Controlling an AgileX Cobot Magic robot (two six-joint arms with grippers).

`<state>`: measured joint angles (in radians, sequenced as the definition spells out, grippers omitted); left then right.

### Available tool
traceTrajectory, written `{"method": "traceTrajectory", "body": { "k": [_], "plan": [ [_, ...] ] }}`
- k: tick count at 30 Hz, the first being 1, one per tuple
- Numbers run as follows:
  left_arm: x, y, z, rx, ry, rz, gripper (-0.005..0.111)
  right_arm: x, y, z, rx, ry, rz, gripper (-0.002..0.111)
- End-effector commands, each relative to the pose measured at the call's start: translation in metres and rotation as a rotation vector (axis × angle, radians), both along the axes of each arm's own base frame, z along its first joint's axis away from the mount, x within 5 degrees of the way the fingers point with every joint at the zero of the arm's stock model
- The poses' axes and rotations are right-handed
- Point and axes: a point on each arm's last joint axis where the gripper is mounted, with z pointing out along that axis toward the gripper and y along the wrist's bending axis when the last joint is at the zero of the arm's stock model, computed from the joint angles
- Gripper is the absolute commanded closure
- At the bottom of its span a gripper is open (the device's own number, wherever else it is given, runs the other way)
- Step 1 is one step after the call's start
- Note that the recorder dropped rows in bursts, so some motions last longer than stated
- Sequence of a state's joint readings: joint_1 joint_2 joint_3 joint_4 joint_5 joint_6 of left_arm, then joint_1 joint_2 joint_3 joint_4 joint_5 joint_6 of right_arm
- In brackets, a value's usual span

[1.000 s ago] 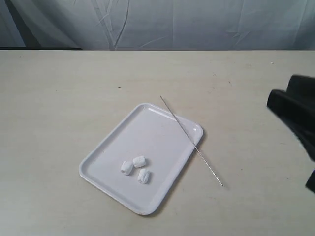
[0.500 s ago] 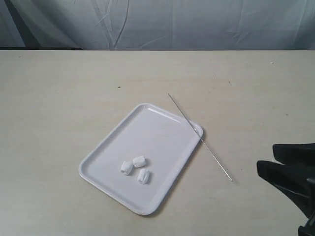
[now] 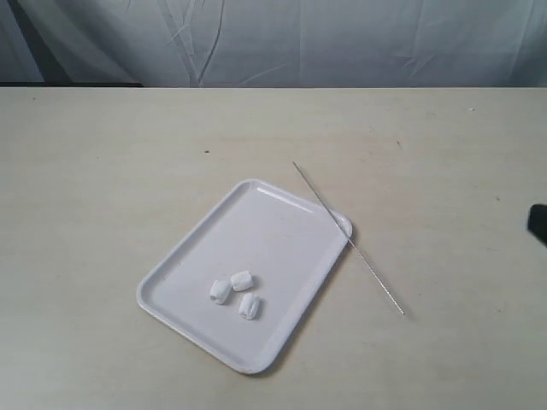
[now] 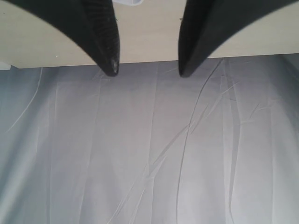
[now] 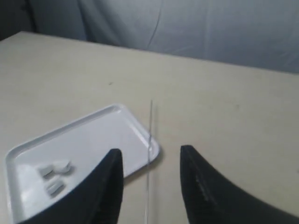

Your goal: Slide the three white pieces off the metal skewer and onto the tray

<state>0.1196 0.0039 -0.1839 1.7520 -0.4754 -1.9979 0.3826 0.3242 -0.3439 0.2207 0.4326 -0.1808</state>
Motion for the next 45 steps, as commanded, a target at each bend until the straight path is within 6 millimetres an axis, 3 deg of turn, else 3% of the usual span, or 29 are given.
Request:
{"method": "traceTrajectory", "body": {
  "k": [1,4,7,10,15,16,17,20,28,36,42,45],
  "plan": [
    [0.0,0.0,-0.002,-0.014,0.003,0.0,0.067,-0.009,-0.017,-0.005,0.002,-0.105,-0.188,0.069],
    [0.0,0.0,-0.001,-0.008,0.001,0.003,0.067,-0.017,-0.025,-0.02,0.004,-0.134,-0.31,0.069],
    [0.001,0.003,-0.002,0.102,-0.043,0.047,0.067,-0.019,-0.029,-0.03,0.006,-0.179,-0.367,0.069],
    [0.002,0.005,-0.001,0.149,-0.082,0.089,0.075,-0.016,-0.031,-0.033,0.017,-0.253,-0.391,0.069],
    [0.007,0.025,-0.002,-0.17,-0.119,0.238,0.105,-0.012,-0.031,-0.055,0.02,-0.215,-0.398,0.069],
    [0.007,0.029,-0.004,-0.241,-0.109,0.273,0.107,-0.011,-0.031,-0.064,0.004,-0.189,-0.397,0.069],
    [0.008,0.033,-0.006,-0.278,-0.096,0.305,0.107,-0.012,-0.031,-0.068,-0.003,-0.18,-0.396,0.069],
    [0.01,0.038,-0.013,-0.118,-0.094,0.395,0.107,-0.014,-0.032,-0.078,-0.051,-0.188,-0.395,0.069],
    [0.016,0.043,-0.042,0.018,0.04,0.473,0.107,-0.015,-0.039,-0.084,-0.095,-0.121,-0.465,0.069],
    [0.018,0.043,-0.059,0.001,0.159,0.462,0.107,-0.014,-0.04,-0.084,-0.096,-0.131,-0.466,0.069],
    [0.017,0.035,-0.074,0.182,0.296,0.349,0.107,-0.015,-0.037,-0.084,-0.144,-0.138,-0.418,0.069],
    [0.017,0.035,-0.074,0.179,0.299,0.346,0.107,-0.015,-0.037,-0.084,-0.146,-0.137,-0.418,0.069]
  ]
}}
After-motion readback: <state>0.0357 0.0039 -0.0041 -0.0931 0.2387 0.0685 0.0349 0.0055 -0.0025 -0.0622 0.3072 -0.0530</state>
